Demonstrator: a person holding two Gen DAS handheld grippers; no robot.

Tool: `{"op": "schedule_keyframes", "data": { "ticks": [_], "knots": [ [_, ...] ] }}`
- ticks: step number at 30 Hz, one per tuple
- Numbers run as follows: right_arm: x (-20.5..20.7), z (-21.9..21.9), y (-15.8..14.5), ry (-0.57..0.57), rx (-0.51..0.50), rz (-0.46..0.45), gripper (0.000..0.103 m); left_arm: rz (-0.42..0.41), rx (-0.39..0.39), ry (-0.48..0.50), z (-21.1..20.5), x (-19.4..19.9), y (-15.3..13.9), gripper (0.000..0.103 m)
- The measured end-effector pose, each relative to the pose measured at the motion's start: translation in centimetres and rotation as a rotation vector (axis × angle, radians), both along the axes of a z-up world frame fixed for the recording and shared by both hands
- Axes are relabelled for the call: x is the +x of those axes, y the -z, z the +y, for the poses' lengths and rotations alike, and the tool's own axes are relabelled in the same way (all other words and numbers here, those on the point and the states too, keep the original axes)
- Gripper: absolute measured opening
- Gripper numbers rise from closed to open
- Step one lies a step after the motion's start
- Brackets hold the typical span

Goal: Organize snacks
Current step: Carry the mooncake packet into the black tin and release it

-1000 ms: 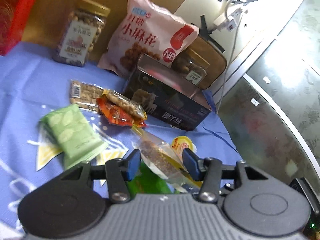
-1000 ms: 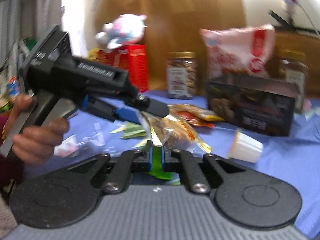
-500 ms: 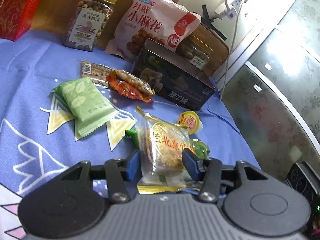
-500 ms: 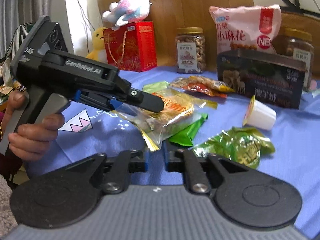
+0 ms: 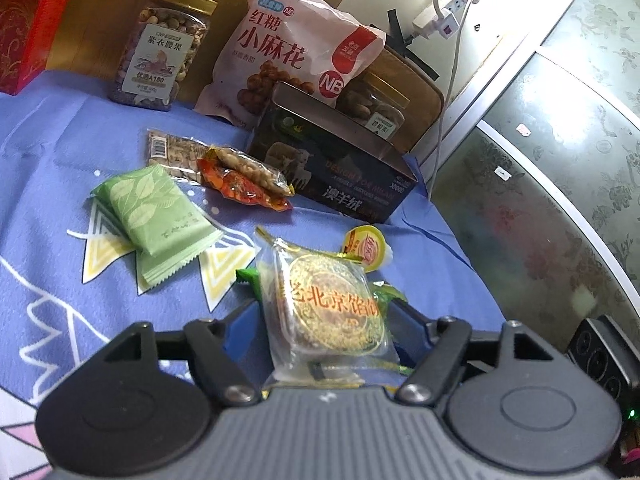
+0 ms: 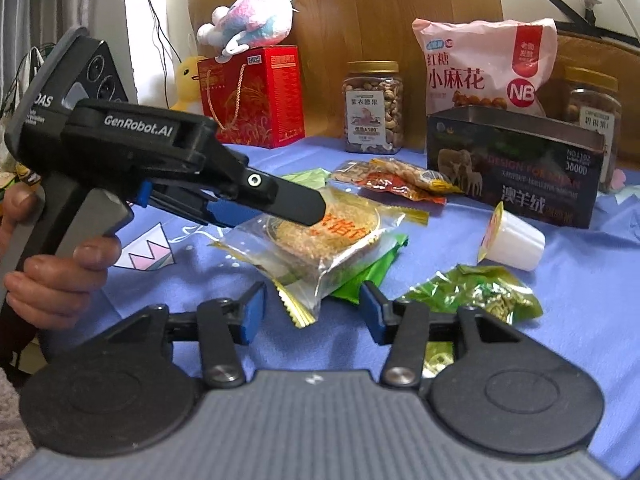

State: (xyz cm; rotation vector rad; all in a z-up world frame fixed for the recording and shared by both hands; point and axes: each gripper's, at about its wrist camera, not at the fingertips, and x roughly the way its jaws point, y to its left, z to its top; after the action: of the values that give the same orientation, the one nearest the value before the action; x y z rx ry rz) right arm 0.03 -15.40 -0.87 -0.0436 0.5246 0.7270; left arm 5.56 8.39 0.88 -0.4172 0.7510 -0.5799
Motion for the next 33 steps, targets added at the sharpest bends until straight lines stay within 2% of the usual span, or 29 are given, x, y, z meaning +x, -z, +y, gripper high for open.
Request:
{"op": "schedule_keyframes", "data": {
  "ticks": [3,7,11,13,19,27,33],
  "knots": [
    [0.4,0.2,0.0,0.003,-0.005,-0.004,0.062,0.004,-0.008,0.006,-0.1,0.3,0.1,0.068],
    [0.9,0.6,0.0,-0.006,-0.004,-0.008,0.063,0.005,0.022,0.013,-0.5,0.6,0.5,0.052],
    [1.1,0.6,-0.1,0.004,-0.001,-0.022,0.059,-0.014,0.038,0.006,-0.6,0.5,-0.2,0.049],
    [1.1,0.3,-0.5,0.009,0.012,-0.037,0.053,-0.040,0.045,0.001,-0.7,0.4,-1.1,0.048],
    [2.2,-0.8,-2.7,0.030,0.042,-0.132,0.052,-0.148,0.094,0.025,-2.4,2.1,-5.0,0.049],
    [7.4,-4.5,-4.4,0.086,0.176,-0.078,0.052,-0.149,0.059,0.073,-4.7,7.9,-7.3,0.051],
    [11.3,-4.7,-5.0,0.153,0.118,-0.167,0.052,-0.211,0.131,0.062,-8.3,12.8,-8.2,0.052]
  ]
}}
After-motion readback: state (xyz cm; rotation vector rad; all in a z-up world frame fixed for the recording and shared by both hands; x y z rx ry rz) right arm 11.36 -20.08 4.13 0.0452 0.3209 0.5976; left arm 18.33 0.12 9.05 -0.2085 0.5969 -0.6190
